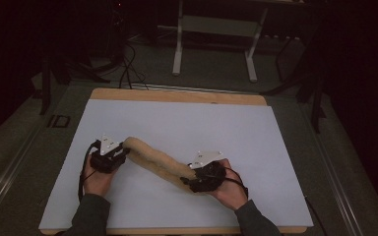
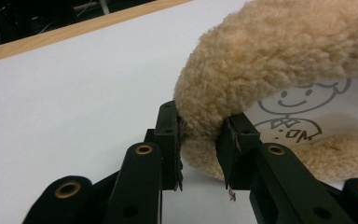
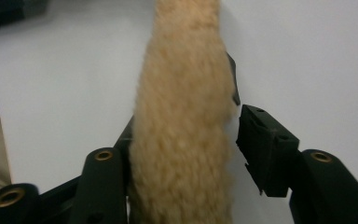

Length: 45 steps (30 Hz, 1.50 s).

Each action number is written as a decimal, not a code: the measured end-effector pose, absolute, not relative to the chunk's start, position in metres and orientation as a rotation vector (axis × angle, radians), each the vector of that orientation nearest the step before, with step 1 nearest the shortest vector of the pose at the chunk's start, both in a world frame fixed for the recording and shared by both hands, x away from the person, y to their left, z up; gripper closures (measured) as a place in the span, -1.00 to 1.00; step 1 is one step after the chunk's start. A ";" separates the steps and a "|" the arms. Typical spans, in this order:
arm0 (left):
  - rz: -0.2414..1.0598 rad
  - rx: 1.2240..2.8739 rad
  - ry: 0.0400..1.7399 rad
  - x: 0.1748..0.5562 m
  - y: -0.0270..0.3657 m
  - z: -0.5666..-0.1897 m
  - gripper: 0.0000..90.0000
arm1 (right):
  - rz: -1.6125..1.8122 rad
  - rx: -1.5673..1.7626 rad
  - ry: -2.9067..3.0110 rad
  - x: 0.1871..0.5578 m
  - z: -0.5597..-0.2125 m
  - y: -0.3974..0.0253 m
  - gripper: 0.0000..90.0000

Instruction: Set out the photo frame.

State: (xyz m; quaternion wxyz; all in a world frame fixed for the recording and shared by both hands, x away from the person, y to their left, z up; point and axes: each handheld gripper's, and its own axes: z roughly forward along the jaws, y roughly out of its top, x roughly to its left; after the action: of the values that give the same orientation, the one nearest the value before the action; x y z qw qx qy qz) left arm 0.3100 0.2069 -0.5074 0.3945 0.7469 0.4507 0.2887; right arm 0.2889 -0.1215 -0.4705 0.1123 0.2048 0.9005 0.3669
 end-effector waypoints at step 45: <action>0.745 1.897 1.198 0.305 0.192 -0.503 0.62 | 1.047 1.213 2.408 0.278 -0.501 -0.161 0.41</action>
State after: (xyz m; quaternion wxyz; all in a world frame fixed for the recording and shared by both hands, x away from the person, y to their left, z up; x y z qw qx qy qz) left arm 0.3050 0.1918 -0.5033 0.3791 0.7426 0.4689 0.2914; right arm 0.2777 -0.1606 -0.5014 0.1242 0.4162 0.8261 0.3591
